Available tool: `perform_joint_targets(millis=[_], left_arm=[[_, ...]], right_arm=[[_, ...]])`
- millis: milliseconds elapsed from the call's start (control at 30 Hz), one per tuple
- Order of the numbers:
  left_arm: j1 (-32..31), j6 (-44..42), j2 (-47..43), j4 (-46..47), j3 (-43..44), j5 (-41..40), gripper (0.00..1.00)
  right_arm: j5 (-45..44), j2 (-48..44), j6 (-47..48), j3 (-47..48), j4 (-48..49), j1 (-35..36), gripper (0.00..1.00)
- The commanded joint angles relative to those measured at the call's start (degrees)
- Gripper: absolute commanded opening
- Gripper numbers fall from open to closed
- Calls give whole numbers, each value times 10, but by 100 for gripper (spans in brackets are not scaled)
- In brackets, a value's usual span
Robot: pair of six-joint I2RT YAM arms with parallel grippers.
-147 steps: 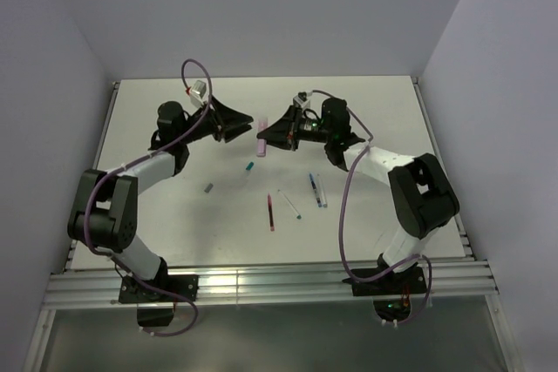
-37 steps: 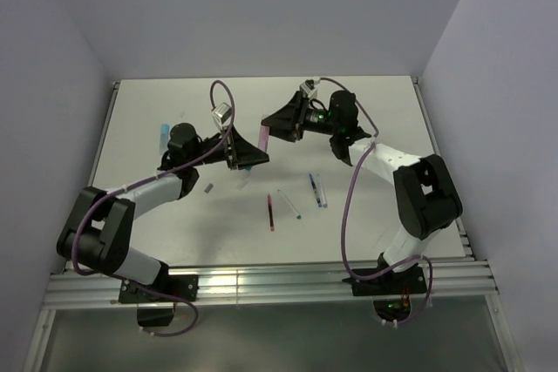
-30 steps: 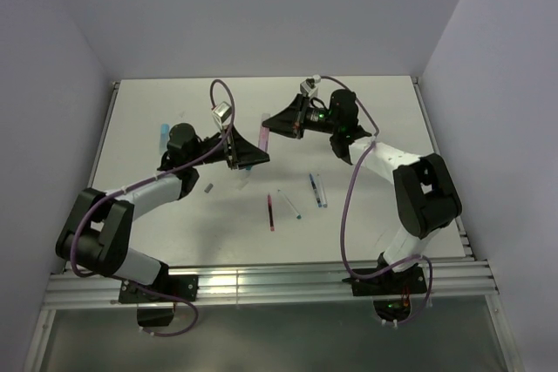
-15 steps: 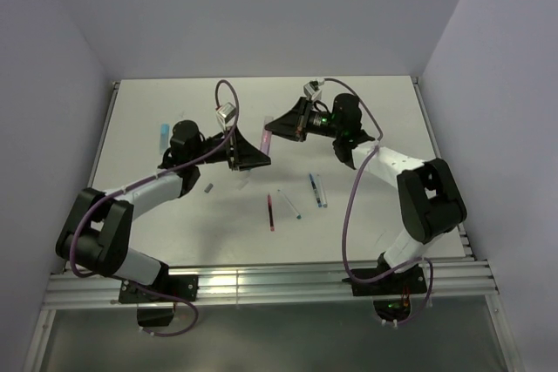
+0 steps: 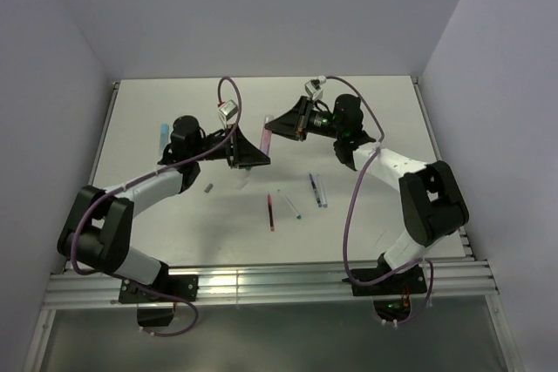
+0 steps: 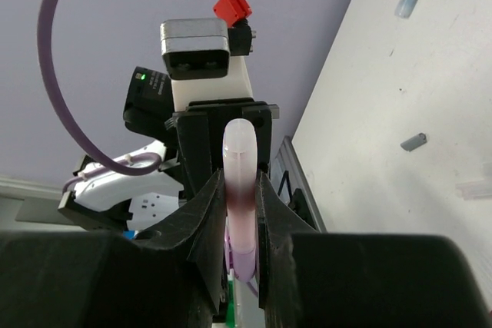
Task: Insert the pens into the pen caps
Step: Press the pen cap onto the pen.
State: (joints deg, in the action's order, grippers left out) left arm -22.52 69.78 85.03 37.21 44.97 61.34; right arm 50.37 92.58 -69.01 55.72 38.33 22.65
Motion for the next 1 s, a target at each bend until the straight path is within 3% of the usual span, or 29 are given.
perform_joint_targets(millis=[0, 133, 400, 467, 600, 800, 967], left_arm=[[24, 57, -15, 116, -15, -80, 0], [22, 140, 9, 178, -30, -83, 0], [21, 143, 20, 172, -14, -60, 0], [20, 103, 11, 139, -5, -59, 0], [15, -49, -15, -21, 28, -75, 0], [16, -187, -21, -211, 92, -125, 0], [10, -209, -12, -247, 126, -117, 0]], right_arm=[[65, -34, 6, -18, 31, 30, 0], [76, -43, 11, -10, 61, 35, 0], [105, -41, 101, 18, -13, 47, 0], [110, -40, 114, 20, -29, 47, 0], [104, -39, 124, 12, -50, 48, 0], [90, -43, 143, 13, -85, 53, 0], [91, -44, 183, 29, -129, 70, 0]])
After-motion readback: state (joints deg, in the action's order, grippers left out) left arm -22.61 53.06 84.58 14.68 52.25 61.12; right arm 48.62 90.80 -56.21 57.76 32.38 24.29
